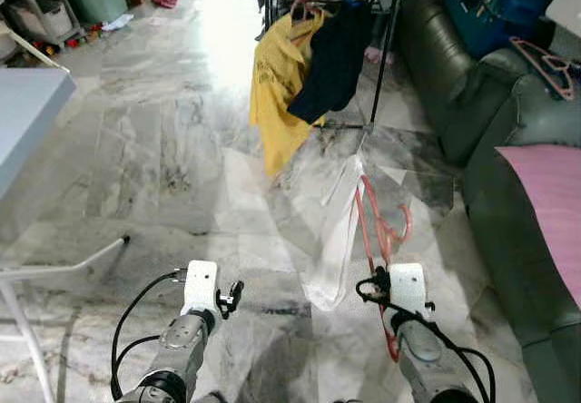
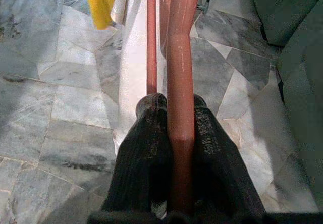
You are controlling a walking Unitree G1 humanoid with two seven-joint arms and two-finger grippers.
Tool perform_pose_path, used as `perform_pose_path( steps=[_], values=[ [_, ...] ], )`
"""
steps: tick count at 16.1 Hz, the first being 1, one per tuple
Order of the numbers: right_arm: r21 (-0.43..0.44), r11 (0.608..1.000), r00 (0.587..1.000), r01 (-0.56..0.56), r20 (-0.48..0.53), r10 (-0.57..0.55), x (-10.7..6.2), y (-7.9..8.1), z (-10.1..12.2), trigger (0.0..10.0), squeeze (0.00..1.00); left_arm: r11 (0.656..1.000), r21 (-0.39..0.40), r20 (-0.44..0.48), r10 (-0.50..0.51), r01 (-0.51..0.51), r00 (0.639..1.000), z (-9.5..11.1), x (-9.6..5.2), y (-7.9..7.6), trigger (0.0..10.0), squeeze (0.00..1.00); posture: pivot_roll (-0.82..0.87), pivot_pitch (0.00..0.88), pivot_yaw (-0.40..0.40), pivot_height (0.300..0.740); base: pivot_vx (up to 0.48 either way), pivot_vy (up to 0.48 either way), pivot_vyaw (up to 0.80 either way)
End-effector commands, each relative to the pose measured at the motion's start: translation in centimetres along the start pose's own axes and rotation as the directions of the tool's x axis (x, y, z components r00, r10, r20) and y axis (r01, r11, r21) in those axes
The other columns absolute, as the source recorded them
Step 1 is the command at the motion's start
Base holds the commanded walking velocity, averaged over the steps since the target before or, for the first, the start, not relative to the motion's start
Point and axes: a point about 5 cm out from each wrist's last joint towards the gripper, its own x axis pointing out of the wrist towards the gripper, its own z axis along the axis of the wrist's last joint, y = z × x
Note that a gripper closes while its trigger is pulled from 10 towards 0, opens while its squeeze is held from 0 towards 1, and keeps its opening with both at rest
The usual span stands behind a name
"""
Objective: Hang hanger
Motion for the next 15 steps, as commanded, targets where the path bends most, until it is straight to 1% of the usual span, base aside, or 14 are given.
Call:
perform_pose_path(
  steps=[1,5,10,15],
  values=[
    [-0.005,1.000,0.999,0.003,0.039,-0.003,0.1,-0.1,0.5,10.0,0.00,1.000,-0.001,-0.001,-0.005,0.005,1.000,0.0,0.0,-0.1,10.0,0.00,-0.15,0.092,-0.005,0.740,0.259,0.000,0.00],
    [-0.009,1.000,0.999,0.009,0.047,-0.009,-0.2,-0.2,0.4,10.0,0.00,1.000,-0.001,-0.027,-0.008,0.008,1.000,-0.7,-0.3,0.1,10.0,0.00,-0.16,0.101,-0.004,0.740,0.263,0.000,0.00],
    [-0.033,0.999,0.997,0.000,0.071,0.003,0.0,-0.2,0.8,10.0,0.00,1.000,-0.004,-0.042,-0.009,0.008,0.999,-1.0,-0.4,0.1,10.0,0.00,-0.16,0.097,-0.009,0.740,0.278,0.000,0.00],
    [-0.041,0.999,0.997,0.004,0.077,0.000,0.1,-0.4,1.1,10.0,0.00,1.000,-0.001,-0.054,-0.007,0.007,0.999,-1.3,-0.5,0.3,10.0,0.00,-0.16,0.090,-0.008,0.740,0.350,0.000,0.00]
  ],
)
